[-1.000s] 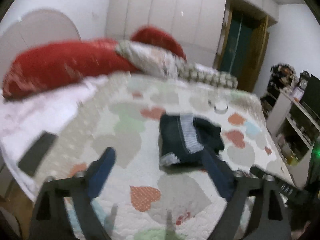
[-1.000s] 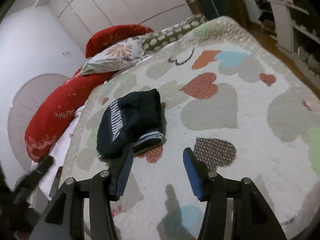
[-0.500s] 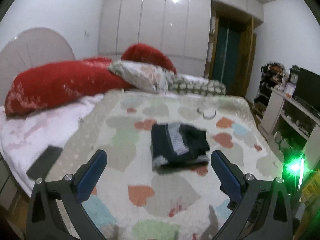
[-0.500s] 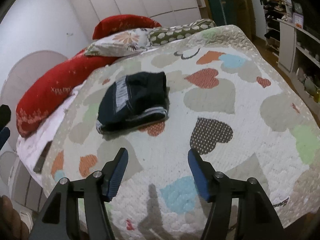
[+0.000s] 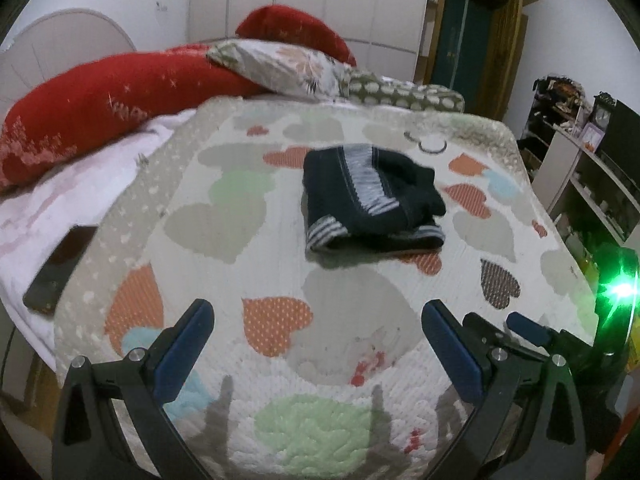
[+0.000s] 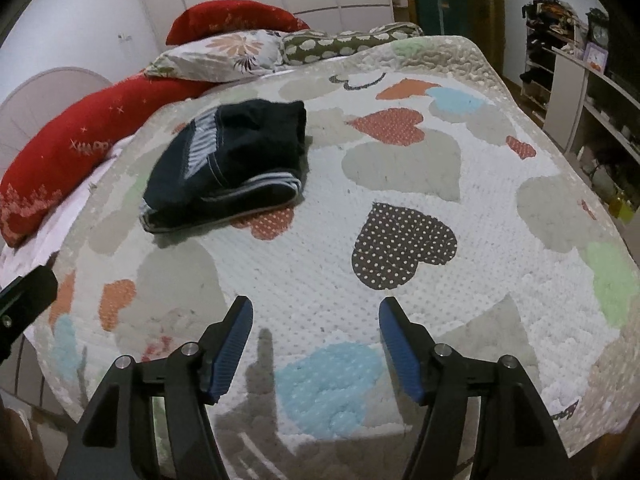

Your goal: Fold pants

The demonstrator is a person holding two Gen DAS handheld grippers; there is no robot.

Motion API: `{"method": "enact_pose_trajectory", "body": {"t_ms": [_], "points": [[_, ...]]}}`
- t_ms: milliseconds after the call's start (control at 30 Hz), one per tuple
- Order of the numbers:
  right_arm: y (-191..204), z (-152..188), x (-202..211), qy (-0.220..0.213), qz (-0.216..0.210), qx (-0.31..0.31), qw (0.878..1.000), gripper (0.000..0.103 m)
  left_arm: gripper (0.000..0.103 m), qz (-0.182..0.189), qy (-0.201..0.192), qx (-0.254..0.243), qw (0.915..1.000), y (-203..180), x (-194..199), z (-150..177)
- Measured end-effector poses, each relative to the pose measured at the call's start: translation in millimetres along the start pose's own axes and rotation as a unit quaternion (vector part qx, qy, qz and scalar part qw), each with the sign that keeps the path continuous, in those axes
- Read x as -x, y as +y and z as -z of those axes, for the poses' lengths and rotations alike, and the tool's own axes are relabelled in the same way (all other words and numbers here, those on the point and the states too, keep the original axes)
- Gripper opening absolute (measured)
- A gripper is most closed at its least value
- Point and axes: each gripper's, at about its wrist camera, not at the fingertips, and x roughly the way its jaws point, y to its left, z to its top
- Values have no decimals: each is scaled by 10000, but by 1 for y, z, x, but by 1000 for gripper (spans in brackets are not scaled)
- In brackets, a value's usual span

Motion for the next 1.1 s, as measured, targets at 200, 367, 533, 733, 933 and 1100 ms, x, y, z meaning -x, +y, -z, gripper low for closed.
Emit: {"method": "enact_pose_trajectory", "body": {"t_ms": [200, 367, 533, 733, 933, 1100], "points": [[-4, 0, -7, 23, 149, -18, 9999, 71, 103, 42, 260, 77, 9996, 3, -16, 5], [-1, -1, -10, -10, 259, 76, 9996, 72, 103, 91, 428, 134, 9990, 7, -28, 7], [2, -2, -14, -16, 328, 174, 9993, 74, 103, 122, 597, 206, 9979, 10, -39, 9], [4, -5, -18, -46, 410, 262, 9988, 75, 103, 90, 756, 291, 9967, 14, -50, 12], [5, -5, -21, -52, 469, 305, 9984, 76, 103, 107, 850, 337, 9958, 16, -57, 13], [6, -6, -23, -64, 493, 350, 9982, 78, 103, 112, 895, 332, 9954, 17, -61, 14]]}}
